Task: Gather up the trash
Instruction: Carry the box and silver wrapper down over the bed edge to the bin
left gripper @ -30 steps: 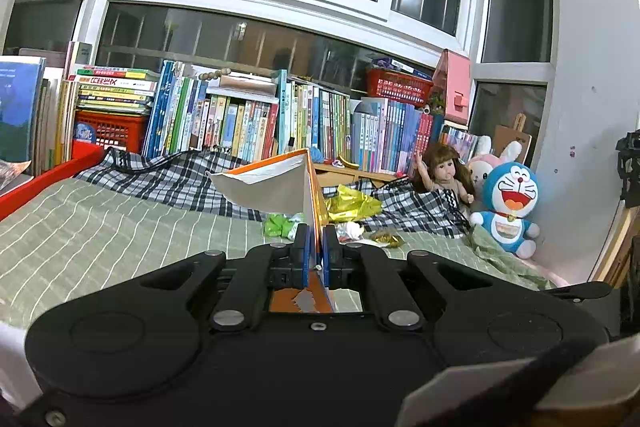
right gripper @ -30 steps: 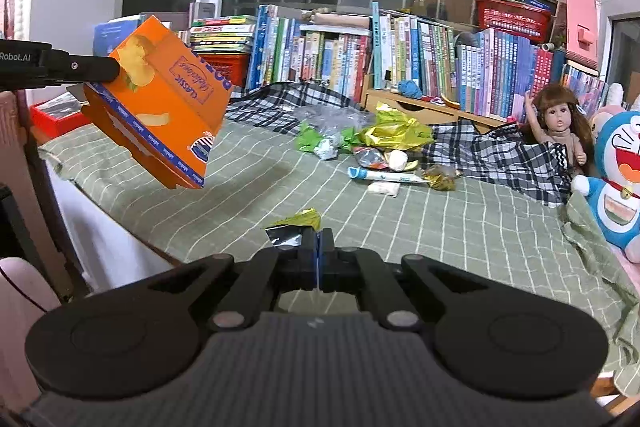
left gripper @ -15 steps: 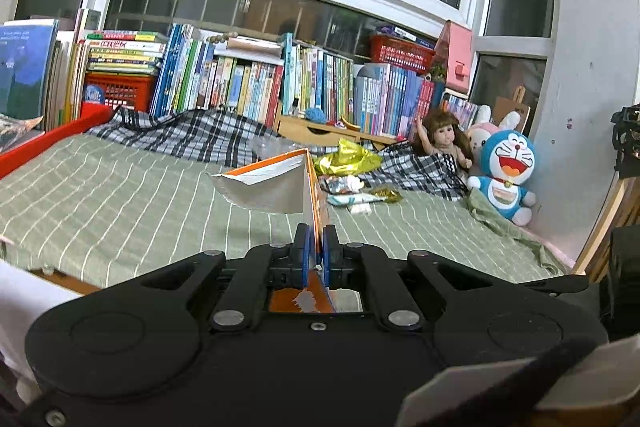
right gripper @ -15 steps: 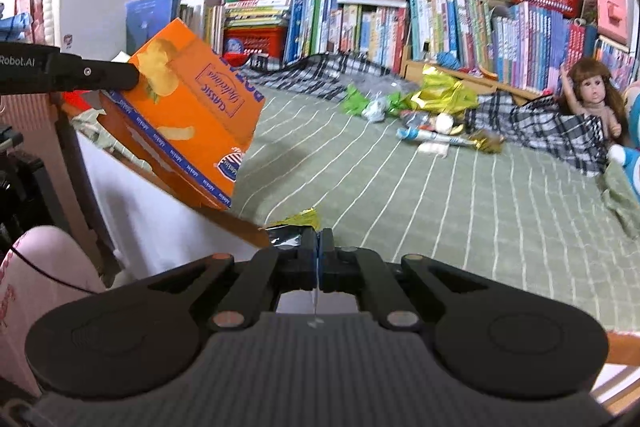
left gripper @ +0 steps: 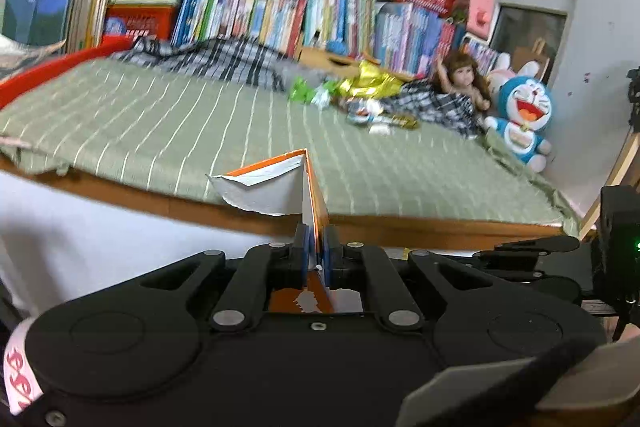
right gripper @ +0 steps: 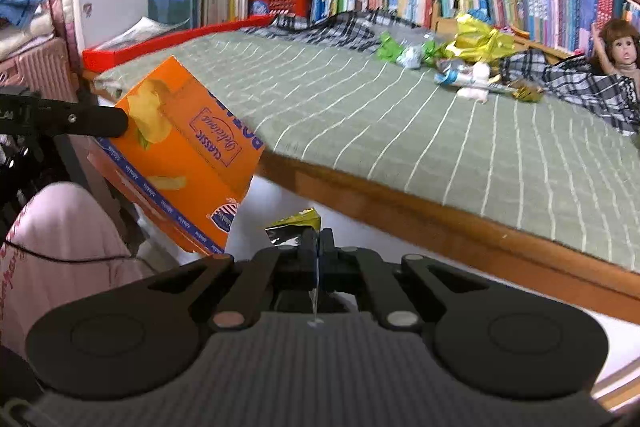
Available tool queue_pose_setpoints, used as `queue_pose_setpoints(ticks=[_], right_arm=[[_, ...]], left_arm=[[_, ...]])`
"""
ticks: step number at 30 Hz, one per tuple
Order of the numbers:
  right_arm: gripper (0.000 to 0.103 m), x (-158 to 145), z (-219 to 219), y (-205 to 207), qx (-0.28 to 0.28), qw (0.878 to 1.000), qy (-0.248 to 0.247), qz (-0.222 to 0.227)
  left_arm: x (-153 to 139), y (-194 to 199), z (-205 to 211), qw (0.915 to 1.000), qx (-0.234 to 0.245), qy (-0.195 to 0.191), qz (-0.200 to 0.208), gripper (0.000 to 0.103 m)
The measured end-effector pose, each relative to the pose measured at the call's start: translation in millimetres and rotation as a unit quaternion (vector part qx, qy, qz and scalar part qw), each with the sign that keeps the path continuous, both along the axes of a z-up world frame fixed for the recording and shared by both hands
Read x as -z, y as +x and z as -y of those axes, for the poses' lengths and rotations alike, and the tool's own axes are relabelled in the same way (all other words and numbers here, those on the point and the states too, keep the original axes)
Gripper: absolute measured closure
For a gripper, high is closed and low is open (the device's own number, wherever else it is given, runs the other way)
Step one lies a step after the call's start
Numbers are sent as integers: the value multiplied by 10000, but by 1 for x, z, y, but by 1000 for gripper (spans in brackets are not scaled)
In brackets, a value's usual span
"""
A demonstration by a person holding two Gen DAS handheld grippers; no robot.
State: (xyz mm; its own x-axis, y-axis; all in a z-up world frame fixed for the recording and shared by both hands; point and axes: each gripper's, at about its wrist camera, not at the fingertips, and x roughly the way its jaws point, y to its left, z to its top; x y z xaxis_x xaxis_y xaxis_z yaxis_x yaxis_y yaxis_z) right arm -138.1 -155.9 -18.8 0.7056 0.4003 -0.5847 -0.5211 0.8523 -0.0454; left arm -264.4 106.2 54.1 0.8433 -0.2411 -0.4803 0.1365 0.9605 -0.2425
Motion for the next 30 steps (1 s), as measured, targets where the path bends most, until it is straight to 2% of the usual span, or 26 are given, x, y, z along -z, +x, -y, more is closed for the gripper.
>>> queue_pose_setpoints(ticks=[8,16,25,30], right_arm=[[98,26,-9,4,-110,9992,-131,-367],[98,56,-17,18,-146,9962,-275,-809],[98,91,-24,36,-143,9911,-386,-1263],[98,116,-30,40,-209,9863,-541,-1541]], left_arm=[[24,11,-4,9994,-83,55,-343,97],[63,33,0,9954,19,33,-953,96],[108,63,-6,9865,-74,52,-1636,97],[134,78,-4,9781,-42,79,-2079,96]])
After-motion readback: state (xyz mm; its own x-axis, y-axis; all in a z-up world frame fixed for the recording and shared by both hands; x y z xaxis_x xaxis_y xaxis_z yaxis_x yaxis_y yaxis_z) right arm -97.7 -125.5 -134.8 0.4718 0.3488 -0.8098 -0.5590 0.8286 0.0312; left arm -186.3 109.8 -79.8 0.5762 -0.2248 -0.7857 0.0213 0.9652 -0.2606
